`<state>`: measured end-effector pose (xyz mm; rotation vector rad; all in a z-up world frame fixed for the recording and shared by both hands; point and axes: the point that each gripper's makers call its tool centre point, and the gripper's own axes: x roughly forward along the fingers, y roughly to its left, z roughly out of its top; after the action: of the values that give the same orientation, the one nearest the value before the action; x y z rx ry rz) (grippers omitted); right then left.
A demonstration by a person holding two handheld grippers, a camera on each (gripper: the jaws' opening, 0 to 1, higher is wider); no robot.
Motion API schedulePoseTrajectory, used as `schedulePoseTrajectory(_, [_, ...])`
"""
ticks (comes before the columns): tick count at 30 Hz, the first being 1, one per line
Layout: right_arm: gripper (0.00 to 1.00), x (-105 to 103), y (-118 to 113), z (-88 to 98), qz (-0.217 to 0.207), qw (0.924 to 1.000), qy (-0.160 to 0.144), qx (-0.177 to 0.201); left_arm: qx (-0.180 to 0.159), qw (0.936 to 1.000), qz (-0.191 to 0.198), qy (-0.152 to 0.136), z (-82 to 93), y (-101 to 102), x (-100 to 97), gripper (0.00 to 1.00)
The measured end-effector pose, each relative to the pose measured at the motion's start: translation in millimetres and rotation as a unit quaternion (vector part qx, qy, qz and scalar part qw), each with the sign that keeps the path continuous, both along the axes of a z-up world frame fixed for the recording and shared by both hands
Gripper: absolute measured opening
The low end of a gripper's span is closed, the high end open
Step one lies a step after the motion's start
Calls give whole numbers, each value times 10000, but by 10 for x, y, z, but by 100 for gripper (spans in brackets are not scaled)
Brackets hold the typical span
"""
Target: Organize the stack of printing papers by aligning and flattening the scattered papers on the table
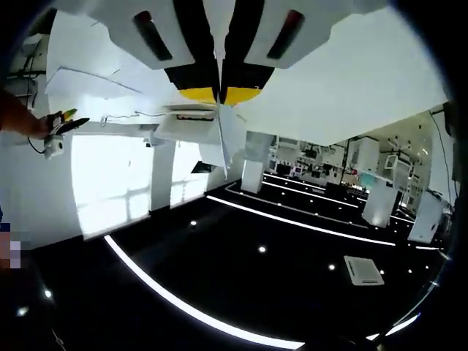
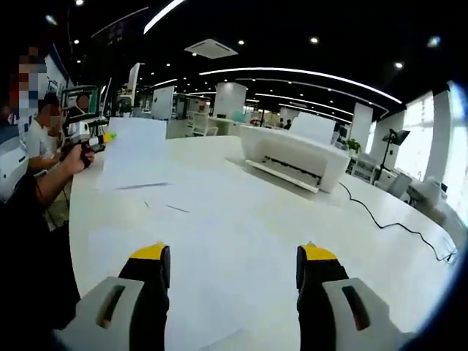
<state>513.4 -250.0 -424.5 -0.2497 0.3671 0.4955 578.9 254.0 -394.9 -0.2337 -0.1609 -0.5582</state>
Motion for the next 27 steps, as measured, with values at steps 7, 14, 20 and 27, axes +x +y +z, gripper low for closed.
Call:
schedulePoseTrajectory(7, [67, 84, -65, -17, -65, 10000, 53, 23, 7, 10000, 14, 30, -12, 13, 12, 6])
schedulePoseTrajectory(14, [66, 169, -96, -47, -110, 9999, 83, 98, 66, 10000, 36, 60, -30, 9, 24, 6])
schedulePoseTrajectory(20, [66, 252, -151, -91, -241, 9994, 116, 208, 97, 9999, 72, 42, -31, 17, 28, 6])
schedulePoseTrajectory(27, [66, 319, -187, -127, -334, 9983, 117, 472, 148, 9998, 94, 32, -37, 18, 36, 6])
